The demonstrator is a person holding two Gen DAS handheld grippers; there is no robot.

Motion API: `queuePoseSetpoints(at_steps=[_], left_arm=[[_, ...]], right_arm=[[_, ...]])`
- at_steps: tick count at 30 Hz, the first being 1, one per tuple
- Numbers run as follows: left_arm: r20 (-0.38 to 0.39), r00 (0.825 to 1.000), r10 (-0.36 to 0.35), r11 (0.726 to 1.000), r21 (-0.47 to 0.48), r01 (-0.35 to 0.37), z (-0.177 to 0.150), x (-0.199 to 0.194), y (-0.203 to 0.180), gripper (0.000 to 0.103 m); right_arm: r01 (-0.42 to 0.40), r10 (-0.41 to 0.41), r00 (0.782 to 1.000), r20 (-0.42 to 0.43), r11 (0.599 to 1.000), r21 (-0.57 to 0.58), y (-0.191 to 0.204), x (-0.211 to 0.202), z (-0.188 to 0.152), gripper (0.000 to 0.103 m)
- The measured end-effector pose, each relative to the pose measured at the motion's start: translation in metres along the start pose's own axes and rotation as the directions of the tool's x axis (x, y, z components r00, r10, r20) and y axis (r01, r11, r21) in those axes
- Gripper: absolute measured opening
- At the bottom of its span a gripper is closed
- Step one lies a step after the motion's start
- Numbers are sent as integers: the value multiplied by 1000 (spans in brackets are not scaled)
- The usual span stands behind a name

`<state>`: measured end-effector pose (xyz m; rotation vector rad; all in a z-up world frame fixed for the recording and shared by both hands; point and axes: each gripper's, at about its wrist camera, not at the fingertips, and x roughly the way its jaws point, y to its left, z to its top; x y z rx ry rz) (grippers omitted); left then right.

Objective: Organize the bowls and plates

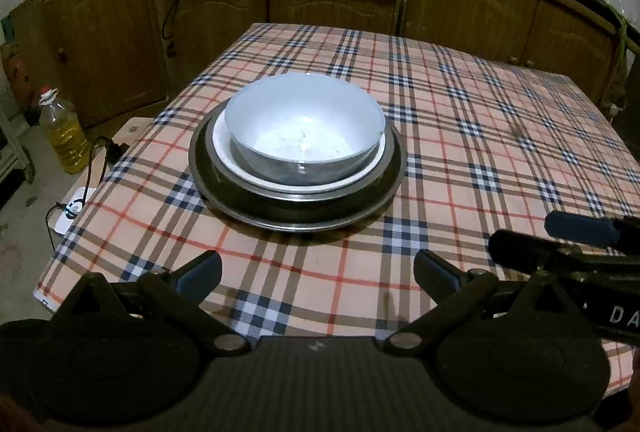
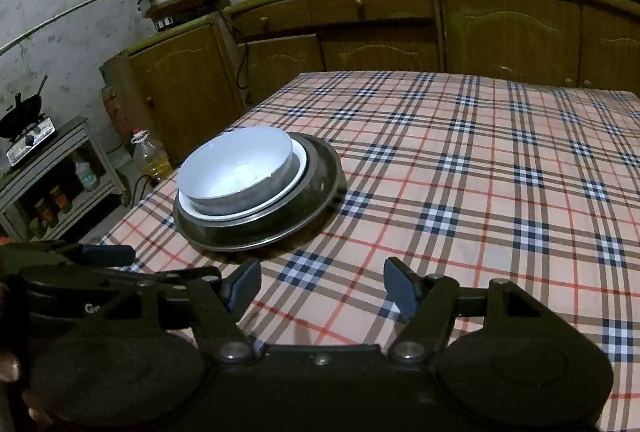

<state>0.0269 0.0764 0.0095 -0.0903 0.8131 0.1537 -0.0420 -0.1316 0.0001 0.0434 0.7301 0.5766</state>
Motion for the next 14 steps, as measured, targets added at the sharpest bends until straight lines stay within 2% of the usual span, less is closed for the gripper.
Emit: queuePoseSetpoints(at_steps=[14], left_arm=[[4,1000,4,1000,-24,-4,1,4,3,103]], right_arm=[[6,-6,1000,-28,1000,13,-4,8,-4,81]])
